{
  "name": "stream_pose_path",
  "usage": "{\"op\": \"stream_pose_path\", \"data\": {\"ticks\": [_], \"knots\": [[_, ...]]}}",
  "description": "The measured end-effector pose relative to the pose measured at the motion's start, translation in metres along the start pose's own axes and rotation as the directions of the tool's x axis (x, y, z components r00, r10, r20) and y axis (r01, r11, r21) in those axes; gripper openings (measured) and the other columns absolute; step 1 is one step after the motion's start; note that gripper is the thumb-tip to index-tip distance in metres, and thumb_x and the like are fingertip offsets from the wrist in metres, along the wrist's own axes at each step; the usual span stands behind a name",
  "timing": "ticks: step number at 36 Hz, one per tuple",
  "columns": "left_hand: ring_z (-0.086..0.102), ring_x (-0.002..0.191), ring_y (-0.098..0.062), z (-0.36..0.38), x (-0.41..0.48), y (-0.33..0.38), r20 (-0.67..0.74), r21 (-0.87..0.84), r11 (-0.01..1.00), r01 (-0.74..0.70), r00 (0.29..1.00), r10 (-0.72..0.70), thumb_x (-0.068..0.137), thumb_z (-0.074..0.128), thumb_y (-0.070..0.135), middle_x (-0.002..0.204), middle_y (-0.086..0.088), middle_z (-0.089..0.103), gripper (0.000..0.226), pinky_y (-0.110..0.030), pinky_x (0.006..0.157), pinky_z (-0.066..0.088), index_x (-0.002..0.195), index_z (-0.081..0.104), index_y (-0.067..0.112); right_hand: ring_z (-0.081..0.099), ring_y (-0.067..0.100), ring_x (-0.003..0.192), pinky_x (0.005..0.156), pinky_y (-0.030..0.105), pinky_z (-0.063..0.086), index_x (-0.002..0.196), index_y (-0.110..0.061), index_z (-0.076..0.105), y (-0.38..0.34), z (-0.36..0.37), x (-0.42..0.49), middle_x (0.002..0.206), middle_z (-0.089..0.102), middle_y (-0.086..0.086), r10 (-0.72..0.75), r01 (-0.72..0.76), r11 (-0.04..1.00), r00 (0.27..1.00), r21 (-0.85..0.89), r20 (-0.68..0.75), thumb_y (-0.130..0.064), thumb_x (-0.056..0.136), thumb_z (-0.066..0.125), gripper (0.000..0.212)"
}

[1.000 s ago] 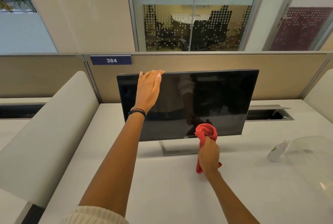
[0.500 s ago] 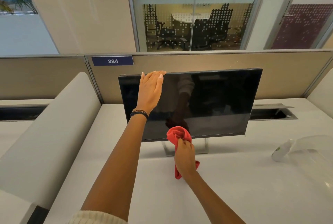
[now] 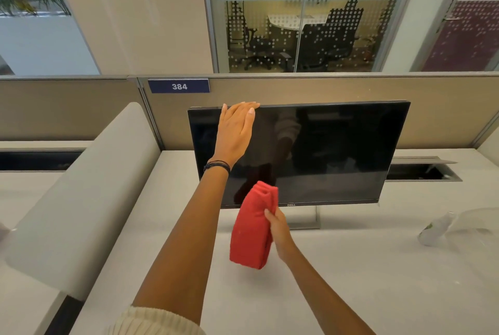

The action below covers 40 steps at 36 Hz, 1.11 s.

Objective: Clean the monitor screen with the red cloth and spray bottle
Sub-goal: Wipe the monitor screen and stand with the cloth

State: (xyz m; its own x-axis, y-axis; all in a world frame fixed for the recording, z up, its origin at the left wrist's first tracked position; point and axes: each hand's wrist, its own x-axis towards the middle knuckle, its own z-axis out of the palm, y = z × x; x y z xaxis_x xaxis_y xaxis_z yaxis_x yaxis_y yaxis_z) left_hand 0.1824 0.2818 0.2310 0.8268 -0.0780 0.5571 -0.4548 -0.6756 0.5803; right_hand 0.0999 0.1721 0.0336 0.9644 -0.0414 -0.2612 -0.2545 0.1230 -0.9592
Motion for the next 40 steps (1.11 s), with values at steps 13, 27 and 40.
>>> {"op": "stream_pose_path", "data": {"ticks": [13, 27, 40], "knots": [[0.037, 0.132, -0.015, 0.001, -0.001, 0.000, -0.009, -0.012, 1.000, -0.009, 1.000, 0.009, 0.101, 0.024, 0.023, 0.133, -0.003, 0.053, 0.039, -0.034, 0.119, 0.000, 0.128, 0.052, 0.015, 0.059, 0.029, 0.087, 0.077, 0.038, 0.049, 0.112, -0.011, 0.057, -0.025, -0.095, -0.013, 0.100, 0.062, 0.013, -0.013, 0.196, 0.886, 0.917, 0.421, -0.400, -0.017, 0.093, 0.040, 0.026], [0.037, 0.132, -0.016, 0.002, -0.001, -0.001, -0.014, -0.017, 1.000, -0.004, 1.000, 0.004, 0.101, 0.025, 0.023, 0.133, -0.004, 0.052, 0.038, -0.033, 0.118, 0.000, 0.127, 0.051, 0.017, 0.052, 0.037, 0.116, 0.095, 0.050, 0.043, 0.141, -0.021, 0.030, -0.071, -0.172, -0.004, 0.135, 0.049, 0.015, -0.230, 0.173, 0.971, 0.518, -0.163, -0.824, -0.024, 0.101, 0.030, 0.040], [0.036, 0.133, -0.017, 0.005, 0.000, -0.003, -0.022, 0.000, 1.000, -0.014, 1.000, 0.014, 0.101, 0.025, 0.025, 0.133, -0.003, 0.052, 0.037, -0.032, 0.117, -0.001, 0.127, 0.051, 0.019, 0.042, 0.035, 0.127, 0.110, 0.046, 0.026, 0.139, -0.011, 0.034, -0.043, -0.156, 0.012, 0.138, 0.046, 0.015, 0.146, -0.114, 0.989, 0.724, 0.092, -0.674, -0.055, 0.096, 0.019, 0.063]]}}
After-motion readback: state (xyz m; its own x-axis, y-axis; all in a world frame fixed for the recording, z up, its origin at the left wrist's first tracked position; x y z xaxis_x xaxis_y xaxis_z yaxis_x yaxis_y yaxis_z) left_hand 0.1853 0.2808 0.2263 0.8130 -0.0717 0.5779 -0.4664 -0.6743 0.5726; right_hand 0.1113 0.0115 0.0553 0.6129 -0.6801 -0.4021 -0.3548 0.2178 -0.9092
